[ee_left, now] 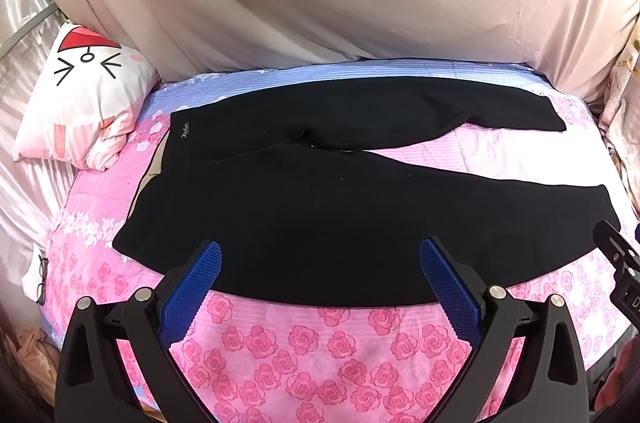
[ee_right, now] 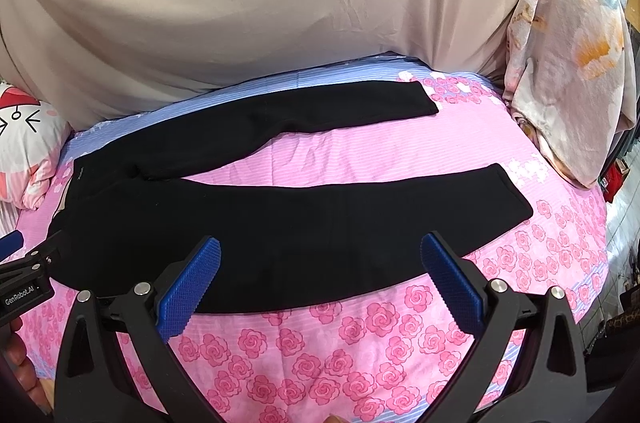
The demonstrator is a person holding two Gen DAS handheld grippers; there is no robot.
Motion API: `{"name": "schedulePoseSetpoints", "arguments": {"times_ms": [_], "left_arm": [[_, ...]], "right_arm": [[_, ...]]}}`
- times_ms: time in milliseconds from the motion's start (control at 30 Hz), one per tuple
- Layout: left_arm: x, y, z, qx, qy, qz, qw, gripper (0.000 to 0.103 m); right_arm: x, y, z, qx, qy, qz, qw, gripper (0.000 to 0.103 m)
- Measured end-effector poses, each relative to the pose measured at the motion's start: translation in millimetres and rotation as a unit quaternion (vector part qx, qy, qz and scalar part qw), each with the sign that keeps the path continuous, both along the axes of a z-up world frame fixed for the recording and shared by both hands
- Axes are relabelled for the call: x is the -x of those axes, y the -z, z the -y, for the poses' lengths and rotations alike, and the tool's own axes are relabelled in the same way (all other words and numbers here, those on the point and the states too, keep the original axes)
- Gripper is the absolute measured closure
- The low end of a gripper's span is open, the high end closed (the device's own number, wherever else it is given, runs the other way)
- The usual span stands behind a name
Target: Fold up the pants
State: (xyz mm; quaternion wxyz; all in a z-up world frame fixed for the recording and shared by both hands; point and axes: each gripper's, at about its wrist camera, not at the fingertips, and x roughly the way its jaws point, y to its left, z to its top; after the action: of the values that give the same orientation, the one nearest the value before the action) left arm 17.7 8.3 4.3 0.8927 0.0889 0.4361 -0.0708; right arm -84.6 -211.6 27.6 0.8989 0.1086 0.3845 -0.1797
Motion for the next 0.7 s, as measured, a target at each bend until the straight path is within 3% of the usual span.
{"name": "schedulePoseSetpoints", "arguments": {"times_ms": [700], "left_arm": [[0.4, 0.7, -4.9, 0.0, -0.005, 0.003, 1.0, 0.005]], "right_arm": [[-5.1, 0.0, -7.4, 0.01, -0.017, 0.001, 1.0, 0.005]]}}
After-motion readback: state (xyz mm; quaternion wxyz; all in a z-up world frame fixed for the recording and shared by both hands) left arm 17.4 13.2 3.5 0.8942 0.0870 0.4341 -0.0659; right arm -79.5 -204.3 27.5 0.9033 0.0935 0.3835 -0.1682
